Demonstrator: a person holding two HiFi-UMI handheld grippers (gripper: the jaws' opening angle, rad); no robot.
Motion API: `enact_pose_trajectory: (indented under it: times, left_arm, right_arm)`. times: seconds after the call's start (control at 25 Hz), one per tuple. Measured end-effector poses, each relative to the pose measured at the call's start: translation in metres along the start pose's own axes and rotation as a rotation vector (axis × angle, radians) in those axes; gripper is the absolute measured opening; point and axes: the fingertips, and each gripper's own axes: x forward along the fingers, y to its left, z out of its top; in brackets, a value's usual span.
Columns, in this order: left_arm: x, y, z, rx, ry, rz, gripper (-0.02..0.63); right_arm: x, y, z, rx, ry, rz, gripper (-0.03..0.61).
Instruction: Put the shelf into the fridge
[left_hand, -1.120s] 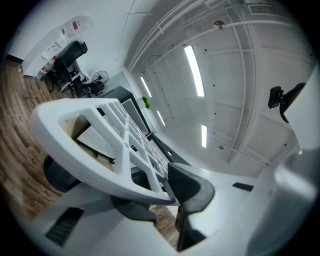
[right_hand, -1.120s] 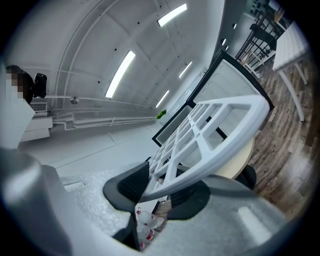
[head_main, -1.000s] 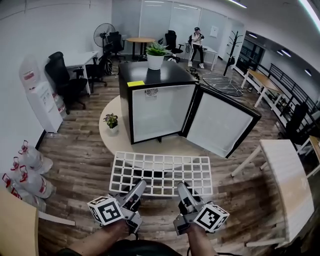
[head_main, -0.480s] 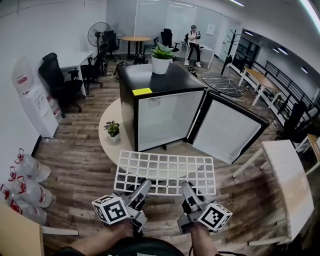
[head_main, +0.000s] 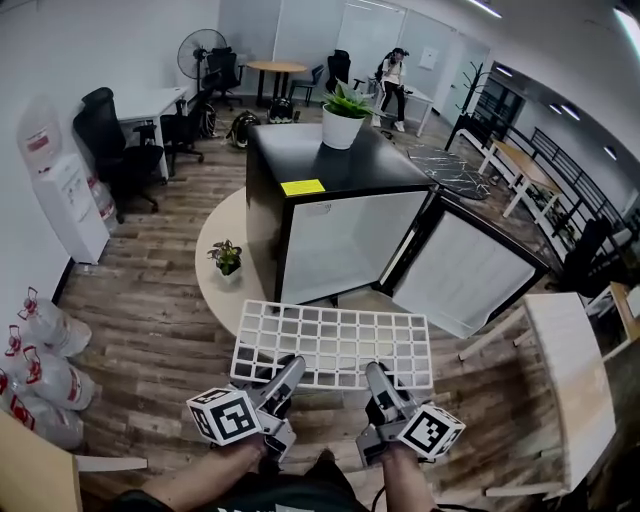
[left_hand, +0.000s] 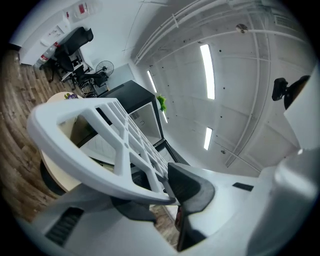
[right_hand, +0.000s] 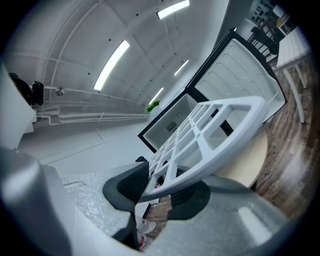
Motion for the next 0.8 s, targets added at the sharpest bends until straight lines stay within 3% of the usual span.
enact_pose_trajectory:
  times: [0.16, 0.24, 0.4, 0.8]
  left_arm:
    - [0.012, 0.006, 0.005, 0.009, -0.013, 0.011, 0.087]
    - [0.021, 0.010, 0.009, 0.017, -0.028, 0.022, 0.087]
    - [0.045, 0.017, 0.015, 0.028, -0.053, 0.054, 0.087]
    - [0.115, 0.028, 0.022, 0.026, -0.145, 0.159, 0.087]
  right_arm:
    - [0.012, -0.010, 0.009, -0.001, 0.014, -0.008, 0.107]
    - [0.023, -0.012, 0.016, -0.003, 0.020, 0.030, 0.107]
    - [0.040, -0.037, 0.035, -0.033, 0.060, -0.012, 0.107]
    - [0.090, -0.084, 0.093, -0.043, 0.157, 0.080, 0.109]
